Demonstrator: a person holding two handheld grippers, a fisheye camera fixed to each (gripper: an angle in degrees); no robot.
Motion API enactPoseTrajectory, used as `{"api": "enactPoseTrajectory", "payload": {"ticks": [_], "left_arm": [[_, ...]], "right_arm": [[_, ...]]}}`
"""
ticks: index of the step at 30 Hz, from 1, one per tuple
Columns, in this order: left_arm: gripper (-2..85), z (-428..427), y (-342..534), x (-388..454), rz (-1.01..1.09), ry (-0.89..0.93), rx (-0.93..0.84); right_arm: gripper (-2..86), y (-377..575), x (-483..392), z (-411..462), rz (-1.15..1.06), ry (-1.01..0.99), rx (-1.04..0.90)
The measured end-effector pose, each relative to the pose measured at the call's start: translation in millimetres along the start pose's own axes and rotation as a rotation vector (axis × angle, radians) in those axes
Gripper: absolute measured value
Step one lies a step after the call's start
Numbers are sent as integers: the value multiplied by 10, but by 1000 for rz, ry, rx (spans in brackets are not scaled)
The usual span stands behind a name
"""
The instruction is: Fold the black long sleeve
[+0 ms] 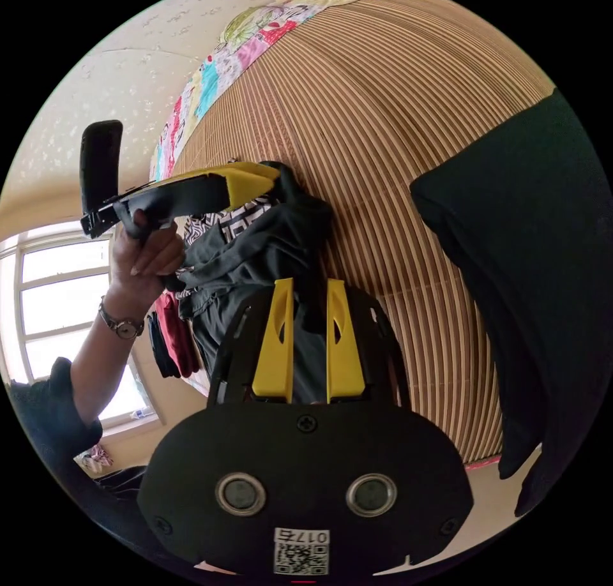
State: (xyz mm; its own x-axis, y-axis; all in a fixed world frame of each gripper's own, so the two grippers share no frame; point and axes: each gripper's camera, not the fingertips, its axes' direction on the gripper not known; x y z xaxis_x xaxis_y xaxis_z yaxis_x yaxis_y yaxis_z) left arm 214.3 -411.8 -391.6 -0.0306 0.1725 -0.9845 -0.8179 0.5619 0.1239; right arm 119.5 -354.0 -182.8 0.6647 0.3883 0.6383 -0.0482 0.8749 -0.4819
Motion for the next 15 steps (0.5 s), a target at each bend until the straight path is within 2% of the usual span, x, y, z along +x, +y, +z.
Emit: {"api": "enactPoseTrajectory", "payload": {"ticks": [2,4,8,15], "left_arm": [[73,164,-125,-31,32,-1,-92],[28,194,-154,-85,40,41,-109],[-7,73,-173,-313,-18,96,-68],[-10,-317,-205,-722,-165,130,76]], "right_arm": [[73,14,36,-53,-21,-12,-8],[63,29,69,-79,-60,-13,-28],[38,72,223,-156,-90,-64,-34],[31,182,179,-441,-129,0,72]]}}
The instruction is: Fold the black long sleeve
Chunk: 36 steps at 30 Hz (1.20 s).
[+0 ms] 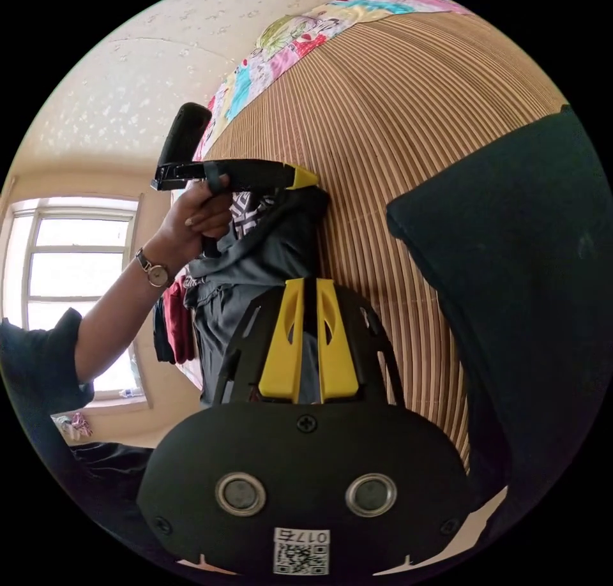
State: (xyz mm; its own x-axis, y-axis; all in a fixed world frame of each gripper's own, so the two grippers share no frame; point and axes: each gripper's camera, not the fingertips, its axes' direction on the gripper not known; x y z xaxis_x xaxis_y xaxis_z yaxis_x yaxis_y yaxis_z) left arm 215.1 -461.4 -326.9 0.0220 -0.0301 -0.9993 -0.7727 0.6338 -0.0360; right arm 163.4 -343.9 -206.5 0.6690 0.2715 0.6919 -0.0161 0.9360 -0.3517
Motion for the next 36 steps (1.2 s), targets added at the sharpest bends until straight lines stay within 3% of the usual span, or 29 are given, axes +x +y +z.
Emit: {"api": "enactPoseTrajectory", "payload": {"ticks": [7,12,14,20,25,28,30,36], "left_arm": [[-8,-469,117,-405,-203,41,226],[22,-774,357,-140,-65,14,262],[67,-747,455,112,13,-5,204],[98,-164,360,868,261,-172,-6],[93,309,145,1074,334,-397,-109],[45,454,50,1070,367,-485,-163],[11,390,8,1018,370,-444,-165],[-6,-358,-114,187,120,70,111]], "right_arm": [[32,82,-69,31,-40,151,-9],[37,148,-95,-136,-1,132,11],[41,180,-61,-178,8,83,17],[79,326,7,-123,33,33,23],[81,385,-11,-29,55,32,13],[62,393,-52,17,32,56,-1],[45,412,-92,18,-5,68,-5],[35,596,-87,-78,-55,38,50]]}}
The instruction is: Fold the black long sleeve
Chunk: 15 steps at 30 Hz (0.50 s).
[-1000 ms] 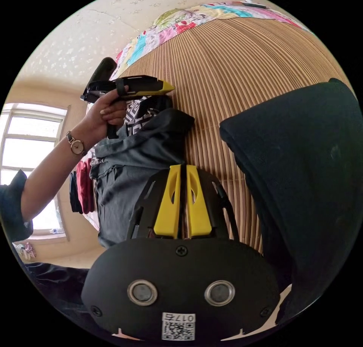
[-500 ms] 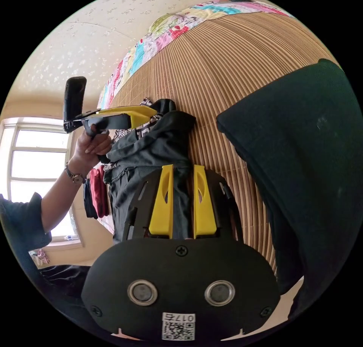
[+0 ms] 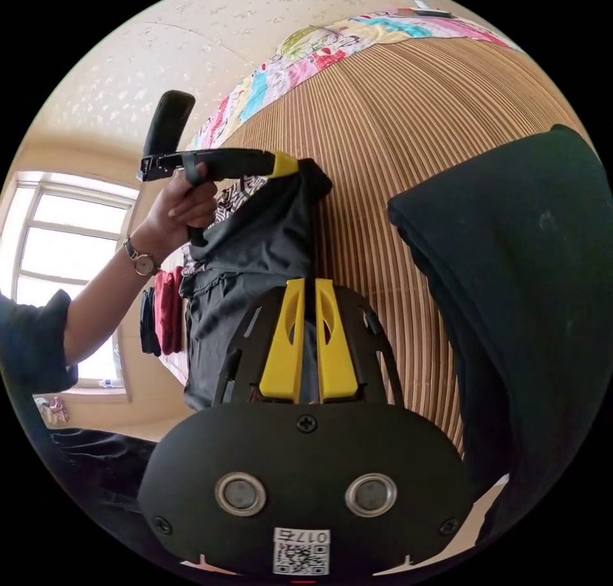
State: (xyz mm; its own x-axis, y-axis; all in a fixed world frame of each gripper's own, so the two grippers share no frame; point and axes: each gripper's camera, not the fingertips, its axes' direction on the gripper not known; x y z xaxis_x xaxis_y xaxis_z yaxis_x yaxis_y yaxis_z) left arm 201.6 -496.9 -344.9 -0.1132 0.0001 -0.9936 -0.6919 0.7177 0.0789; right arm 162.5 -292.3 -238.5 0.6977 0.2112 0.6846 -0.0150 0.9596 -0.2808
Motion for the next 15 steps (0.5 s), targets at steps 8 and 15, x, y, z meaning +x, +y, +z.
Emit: {"api": "enactPoseTrajectory", "payload": {"ticks": [8,15], "left_arm": [[2,246,-15,-1116,-352,101,44],[94,-11,217,-1103,-292,144,288]], "right_arm": [[34,65,145,181,89,80,-3],[49,162,223,108,114,17,6]]}}
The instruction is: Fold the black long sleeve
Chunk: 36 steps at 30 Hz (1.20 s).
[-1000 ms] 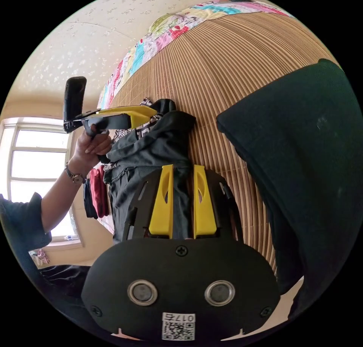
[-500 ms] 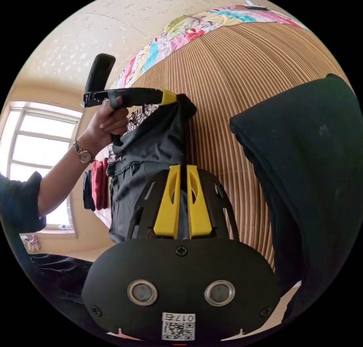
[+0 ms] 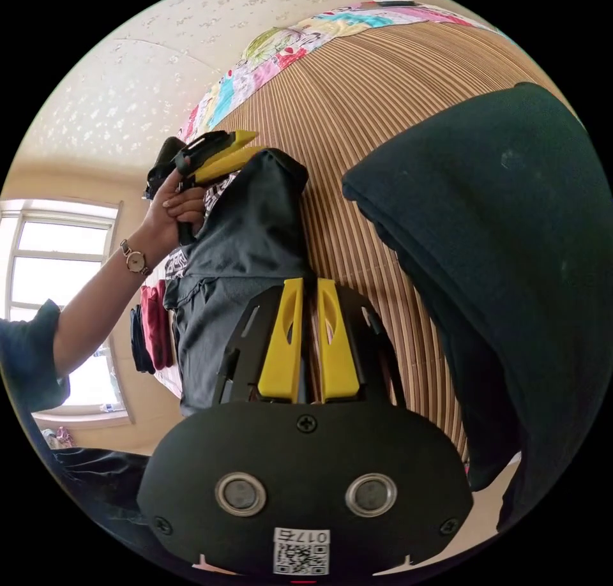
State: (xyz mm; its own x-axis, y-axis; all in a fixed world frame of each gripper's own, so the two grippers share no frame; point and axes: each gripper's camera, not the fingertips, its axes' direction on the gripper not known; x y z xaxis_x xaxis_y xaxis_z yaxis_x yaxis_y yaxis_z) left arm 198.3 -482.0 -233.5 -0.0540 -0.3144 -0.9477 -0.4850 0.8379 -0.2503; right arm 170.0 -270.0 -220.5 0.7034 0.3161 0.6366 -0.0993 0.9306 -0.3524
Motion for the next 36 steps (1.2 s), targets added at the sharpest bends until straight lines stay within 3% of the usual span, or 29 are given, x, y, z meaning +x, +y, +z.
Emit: {"api": "enactPoseTrajectory", "payload": {"ticks": [5,11,14,20,25,28,31,36], "left_arm": [[100,-697,798,110,-70,-205,240],[100,-1013,2613,12,-318,-499,259],[98,-1177,3575,-48,-437,-582,237],[130,-1314,4766,-322,-552,-502,157],[118,-1102,4715,-655,-523,-507,46],[34,-1165,4620,-845,-587,-562,3],[2,-1335,4531,-868,-513,-440,68],[-1,-1739,4194,-994,-410,-402,163]], "right_arm": [[70,188,90,-133,-25,5,-70],[94,755,-95,-78,-241,49,-373],[101,1116,-68,-55,-230,84,-462],[115,1641,178,119,-111,-45,-522],[76,1756,244,202,-38,-107,-494],[56,1763,187,52,-22,-122,-434],[42,1662,101,-179,-39,-192,-343],[35,1267,150,-340,16,-220,-208]]}}
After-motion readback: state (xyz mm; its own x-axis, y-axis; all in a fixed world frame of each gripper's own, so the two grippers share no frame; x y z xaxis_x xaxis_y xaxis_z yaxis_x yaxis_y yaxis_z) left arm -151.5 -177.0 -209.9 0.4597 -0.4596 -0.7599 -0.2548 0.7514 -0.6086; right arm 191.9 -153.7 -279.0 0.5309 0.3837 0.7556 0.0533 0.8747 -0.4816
